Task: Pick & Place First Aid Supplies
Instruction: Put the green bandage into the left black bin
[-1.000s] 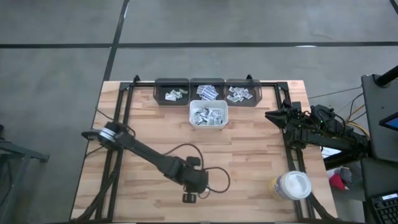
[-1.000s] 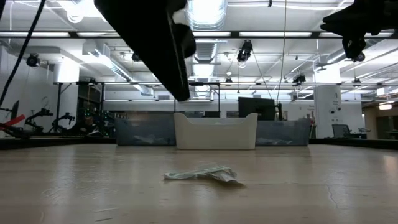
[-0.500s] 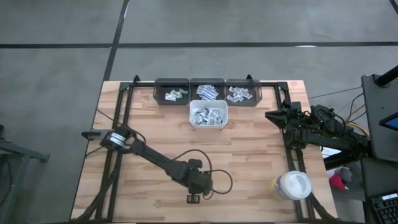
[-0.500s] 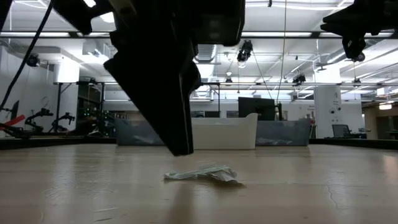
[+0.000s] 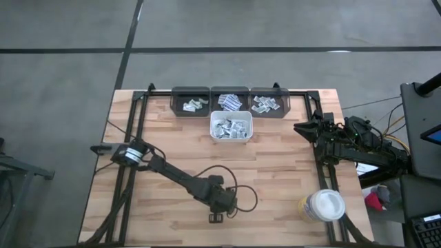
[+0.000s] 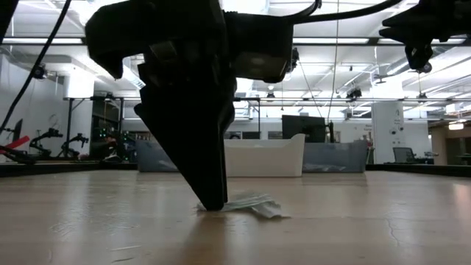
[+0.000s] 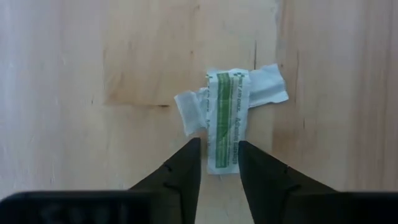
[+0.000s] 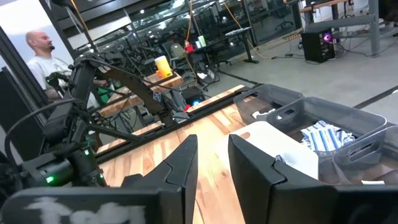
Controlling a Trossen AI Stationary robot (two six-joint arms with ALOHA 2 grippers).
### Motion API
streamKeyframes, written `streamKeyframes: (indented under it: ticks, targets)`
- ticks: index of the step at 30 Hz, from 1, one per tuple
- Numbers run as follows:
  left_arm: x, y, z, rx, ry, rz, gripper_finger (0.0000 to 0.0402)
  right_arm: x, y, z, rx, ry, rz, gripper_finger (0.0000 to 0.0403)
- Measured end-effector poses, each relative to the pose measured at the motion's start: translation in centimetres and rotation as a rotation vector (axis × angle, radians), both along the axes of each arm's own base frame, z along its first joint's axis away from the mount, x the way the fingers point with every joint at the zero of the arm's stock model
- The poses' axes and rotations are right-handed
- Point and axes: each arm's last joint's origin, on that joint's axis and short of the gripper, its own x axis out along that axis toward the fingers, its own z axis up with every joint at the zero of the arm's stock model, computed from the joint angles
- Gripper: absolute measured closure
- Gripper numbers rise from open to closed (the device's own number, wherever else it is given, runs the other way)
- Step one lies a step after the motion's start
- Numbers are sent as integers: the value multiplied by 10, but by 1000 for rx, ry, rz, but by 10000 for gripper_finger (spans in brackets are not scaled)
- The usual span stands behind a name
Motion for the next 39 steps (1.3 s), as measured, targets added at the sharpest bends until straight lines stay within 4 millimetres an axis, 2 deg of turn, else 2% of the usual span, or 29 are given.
streamKeyframes:
  ticks: [4,11,14,16,20,23,28,34,37,39]
  targets:
    - [-1,0,-1,-8,10,20,312,0,0,0,0,0,0,322]
    - [-2,1,6,-4,2,-2,392,0,0,0,0,0,0,335]
    - [-8,3,13,-15,53,-17,397,0,0,0,0,0,0,339]
    - [-16,5,23,-15,135,-45,400,0,0,0,0,0,0,339]
    - [-35,12,64,-15,218,-130,401,0,0,0,0,0,0,336]
    - [-49,24,94,51,221,-123,401,0,0,0,-1,0,0,331]
    - [-73,63,146,246,103,19,401,0,0,0,-7,1,0,322]
    - [-104,134,200,461,-104,322,401,0,0,0,-9,1,-1,314]
    - [-118,174,216,515,-142,445,401,0,0,0,-9,1,-1,312]
    - [-124,201,219,536,-144,504,401,0,0,0,-9,1,-1,312]
